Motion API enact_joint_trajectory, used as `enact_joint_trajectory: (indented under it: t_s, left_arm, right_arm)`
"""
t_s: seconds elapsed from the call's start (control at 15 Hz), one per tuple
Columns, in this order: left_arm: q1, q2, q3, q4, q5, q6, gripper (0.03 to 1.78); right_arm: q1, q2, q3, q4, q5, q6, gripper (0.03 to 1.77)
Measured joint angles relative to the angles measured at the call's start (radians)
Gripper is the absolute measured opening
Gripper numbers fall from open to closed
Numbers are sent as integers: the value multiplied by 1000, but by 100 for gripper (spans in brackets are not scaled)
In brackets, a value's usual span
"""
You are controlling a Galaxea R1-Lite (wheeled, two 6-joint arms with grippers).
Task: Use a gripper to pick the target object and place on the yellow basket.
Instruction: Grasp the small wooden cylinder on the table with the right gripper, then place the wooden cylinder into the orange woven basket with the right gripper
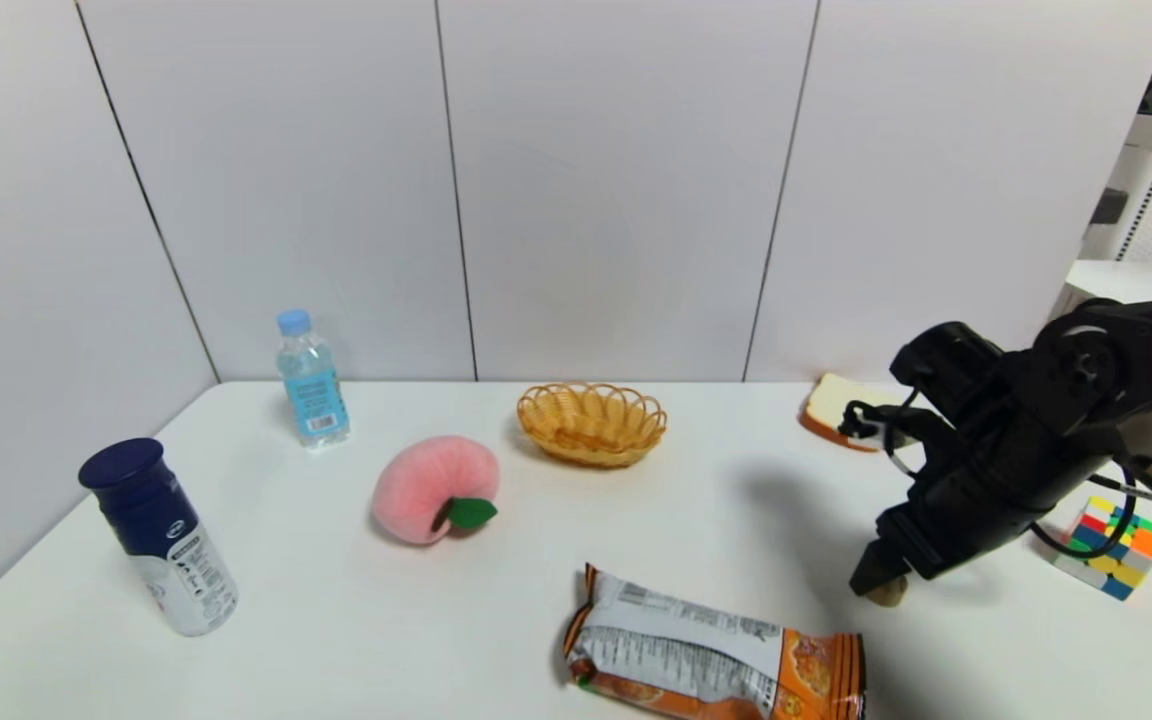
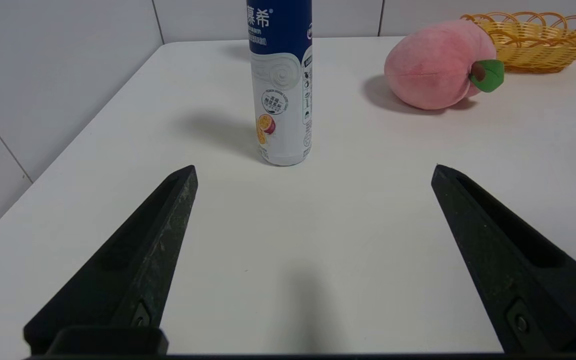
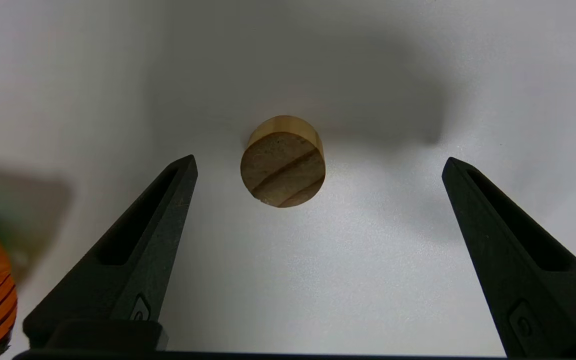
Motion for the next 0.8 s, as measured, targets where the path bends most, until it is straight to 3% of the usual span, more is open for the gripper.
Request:
enact_joint_trajectory:
  t_s: [0.2,0.4,0.67,0.73,0.8]
  left_arm:
    - [0,0,0,0,0,0,169]
    - [0,0,0,0,0,0,169]
    - [0,0,0,0,0,0,169]
    - [0,0,0,0,0,0,169]
    - [0,0,0,0,0,0,169]
  right_arm:
    - [4,17,-1,0,-4,0,169]
    - [6,31,-11,2,-5,1,118]
    - [10,43,-22,3,-3,2,73]
    - [11,44,-22,6,-4,5,45]
    - [14,44,-21,8,-5,9,46]
